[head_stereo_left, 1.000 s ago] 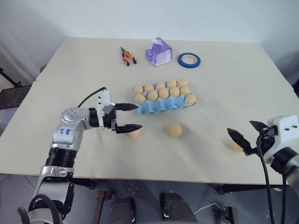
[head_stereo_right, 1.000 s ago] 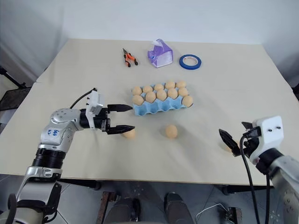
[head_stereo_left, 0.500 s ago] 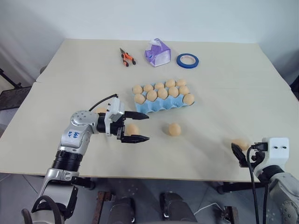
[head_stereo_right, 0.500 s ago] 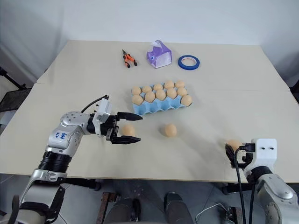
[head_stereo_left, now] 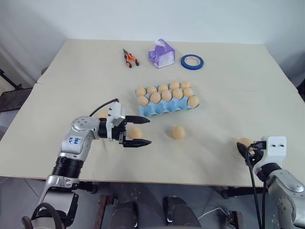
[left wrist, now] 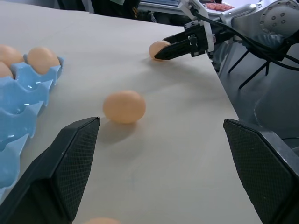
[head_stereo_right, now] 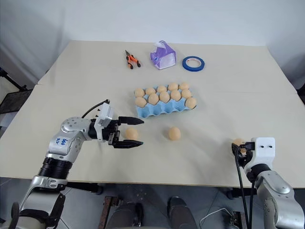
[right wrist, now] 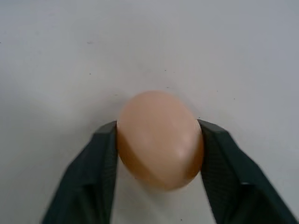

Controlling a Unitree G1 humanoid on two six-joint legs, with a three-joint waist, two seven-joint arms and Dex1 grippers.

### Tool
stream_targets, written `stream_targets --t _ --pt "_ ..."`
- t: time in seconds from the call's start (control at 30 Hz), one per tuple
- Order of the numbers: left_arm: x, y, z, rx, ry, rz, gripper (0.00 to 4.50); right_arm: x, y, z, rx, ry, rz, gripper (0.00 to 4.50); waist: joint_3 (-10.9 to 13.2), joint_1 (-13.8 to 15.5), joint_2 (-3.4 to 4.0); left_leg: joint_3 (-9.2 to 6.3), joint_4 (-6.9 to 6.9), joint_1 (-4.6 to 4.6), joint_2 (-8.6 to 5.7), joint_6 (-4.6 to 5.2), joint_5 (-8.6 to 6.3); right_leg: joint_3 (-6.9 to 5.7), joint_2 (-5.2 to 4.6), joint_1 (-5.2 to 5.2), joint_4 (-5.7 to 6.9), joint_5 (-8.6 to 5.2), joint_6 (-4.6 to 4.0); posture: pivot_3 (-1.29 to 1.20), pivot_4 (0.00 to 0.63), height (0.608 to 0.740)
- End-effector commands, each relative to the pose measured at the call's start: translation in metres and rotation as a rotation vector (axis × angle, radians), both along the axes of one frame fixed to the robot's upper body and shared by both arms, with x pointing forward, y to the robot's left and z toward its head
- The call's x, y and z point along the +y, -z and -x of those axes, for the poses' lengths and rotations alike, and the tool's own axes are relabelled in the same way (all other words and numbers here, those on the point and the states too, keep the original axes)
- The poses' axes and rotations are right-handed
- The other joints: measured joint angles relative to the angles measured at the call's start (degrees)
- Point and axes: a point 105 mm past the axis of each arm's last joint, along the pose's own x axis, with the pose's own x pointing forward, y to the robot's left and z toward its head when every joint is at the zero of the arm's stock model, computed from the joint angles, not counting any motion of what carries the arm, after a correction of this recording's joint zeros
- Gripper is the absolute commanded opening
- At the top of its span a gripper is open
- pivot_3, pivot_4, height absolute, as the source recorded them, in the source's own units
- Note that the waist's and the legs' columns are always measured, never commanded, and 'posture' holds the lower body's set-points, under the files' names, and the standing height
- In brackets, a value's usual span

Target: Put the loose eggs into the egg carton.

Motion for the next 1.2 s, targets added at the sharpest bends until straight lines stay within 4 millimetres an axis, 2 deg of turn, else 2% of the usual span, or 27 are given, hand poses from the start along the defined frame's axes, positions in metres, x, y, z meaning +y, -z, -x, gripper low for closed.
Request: stream_targets --t 0.03,0.2,0.33,0.43,0.6,0.77,0.9,1.03,1.2 --pt "0.005 -0.013 0.002 -0.062 -0.023 0.019 4.5 0.002 -0.027 -0.006 -0.075 -0.034 0.048 1.64 0.0 -0.13 0.0 0.01 0.0 0.0 0.0 0.0 0.0 0.01 0.0 0.0 0.0 0.0 0.0 0.0 0.15 0.74" --pt "0.016 -0.017 -0.005 -0.08 -0.123 0.037 4.5 0.027 -0.064 -0.03 -0.147 -0.15 0.048 1.64 0.0 -0.83 0.01 0.0 0.01 0.03 0.01 0.0 0.0 0.01 0.0 0.0 0.04 0.02 0.0 0.0 0.15 0.74" --pt "0.03 -0.02 -0.009 -0.092 -0.228 0.059 4.5 0.059 -0.094 -0.058 -0.216 -0.252 0.03 1.64 0.01 -1.38 0.0 -0.01 0.0 0.02 0.03 -0.01 0.02 0.0 0.02 -0.04 0.06 0.04 -0.03 0.0 0.15 0.74" --pt "0.04 -0.02 -0.009 -0.092 -0.299 0.07 4.5 0.089 -0.104 -0.08 -0.226 -0.342 0.015 1.64 0.02 -1.3 -0.01 -0.03 -0.04 -0.01 0.04 -0.03 0.01 -0.02 0.01 -0.08 0.02 0.04 -0.03 0.0 0.15 0.74" --pt "0.053 -0.019 -0.007 -0.099 -0.39 0.075 4.5 0.131 -0.104 -0.109 -0.219 -0.46 0.017 1.64 0.02 -1.31 -0.01 -0.05 -0.14 -0.1 0.04 -0.03 -0.01 -0.08 -0.03 -0.15 -0.09 0.04 -0.03 0.0 0.15 0.74" --pt "0.058 -0.02 -0.002 -0.108 -0.431 0.075 4.5 0.16 -0.097 -0.127 -0.207 -0.543 0.015 1.64 0.02 -1.16 -0.02 -0.04 -0.14 -0.22 -0.01 -0.01 -0.02 -0.16 -0.15 -0.24 -0.09 0.04 -0.03 0.0 0.15 0.74" --pt "0.059 -0.021 0.002 -0.11 -0.449 0.076 4.5 0.179 -0.097 -0.138 -0.225 -0.593 0.017 1.64 0.02 -1.31 -0.02 -0.01 -0.14 -0.24 -0.03 0.05 -0.05 -0.26 -0.25 -0.23 -0.09 0.05 -0.02 0.0 0.15 0.74" --pt "0.059 -0.022 0.004 -0.114 -0.465 0.078 4.5 0.186 -0.097 -0.147 -0.231 -0.606 0.041 1.64 0.02 -1.43 -0.02 -0.01 -0.14 -0.21 -0.03 0.04 -0.04 -0.3 -0.26 -0.24 -0.07 0.05 -0.02 0.0 0.15 0.74" --pt "0.06 -0.023 0.007 -0.115 -0.485 0.079 4.5 0.186 -0.096 -0.151 -0.23 -0.603 0.063 3.32 0.02 -1.49 -0.02 -0.01 -0.17 -0.2 -0.02 0.03 -0.04 -0.31 -0.27 -0.25 -0.06 0.05 -0.02 0.0 0.15 0.74"
